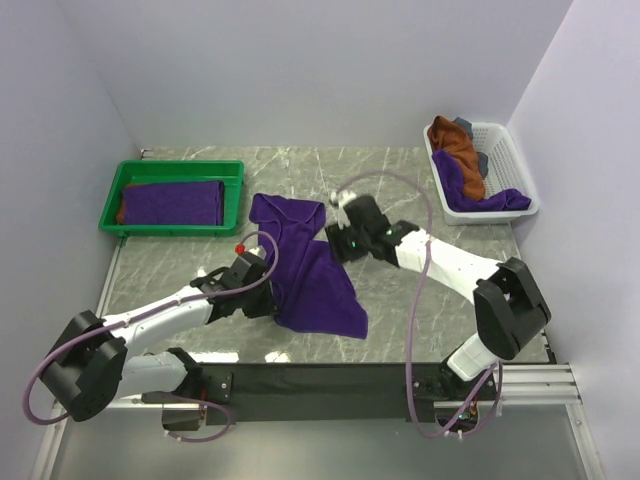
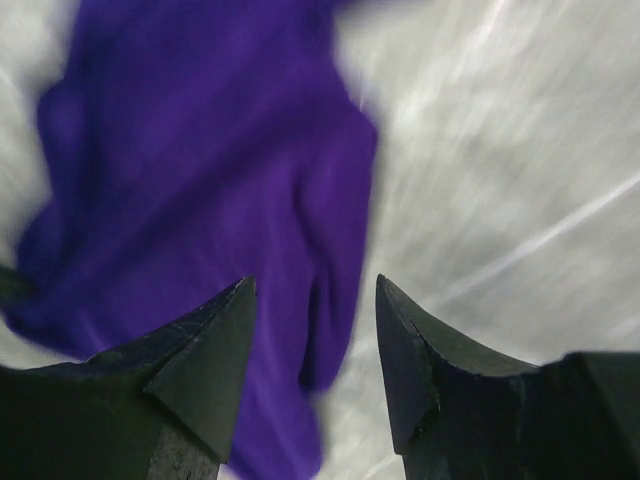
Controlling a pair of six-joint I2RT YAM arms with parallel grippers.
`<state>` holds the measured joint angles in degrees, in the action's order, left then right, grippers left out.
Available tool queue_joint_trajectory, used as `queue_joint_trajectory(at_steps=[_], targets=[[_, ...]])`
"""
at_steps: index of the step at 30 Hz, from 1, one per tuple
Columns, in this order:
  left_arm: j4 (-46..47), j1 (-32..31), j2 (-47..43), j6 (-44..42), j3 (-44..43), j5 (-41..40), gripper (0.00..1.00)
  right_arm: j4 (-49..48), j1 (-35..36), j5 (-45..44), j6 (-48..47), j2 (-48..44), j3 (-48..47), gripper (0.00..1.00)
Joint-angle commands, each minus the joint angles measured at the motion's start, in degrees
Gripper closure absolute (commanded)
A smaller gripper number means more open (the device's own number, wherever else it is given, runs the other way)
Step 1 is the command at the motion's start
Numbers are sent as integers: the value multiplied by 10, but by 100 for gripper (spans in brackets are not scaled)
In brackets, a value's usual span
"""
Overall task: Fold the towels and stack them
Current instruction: Flatten out the crumpled towel
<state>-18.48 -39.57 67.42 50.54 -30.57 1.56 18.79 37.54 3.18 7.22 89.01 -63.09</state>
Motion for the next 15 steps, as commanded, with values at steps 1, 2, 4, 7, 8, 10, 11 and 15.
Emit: queue_joint_trajectory(at_steps=[1, 2, 4, 7, 8, 10, 11, 15], targets=[[4, -2, 0, 11, -27, -14, 95, -23, 7, 44, 64, -10, 70, 42], [-4, -2, 1, 16, -27, -30, 96, -32, 10, 53, 69, -10, 98, 42], [-18, -2, 7, 22, -34, -49, 96, -48, 24, 74, 77, 4, 114, 42], [-36, -2, 20, 32, -44, -79, 97, -48, 49, 75, 82, 27, 121, 46], [-36, -2, 25, 34, -46, -86, 97, -48, 54, 76, 82, 32, 123, 49], [-37, 5, 43, 36, -51, -107, 98, -46, 65, 68, 87, 30, 124, 77], [-34, 8, 50, 32, -53, -110, 99, -39, 69, 63, 87, 27, 124, 90], [-18, 48, 116, 2, -111, -100, 99, 7, 65, -25, 75, -44, 119, 100]])
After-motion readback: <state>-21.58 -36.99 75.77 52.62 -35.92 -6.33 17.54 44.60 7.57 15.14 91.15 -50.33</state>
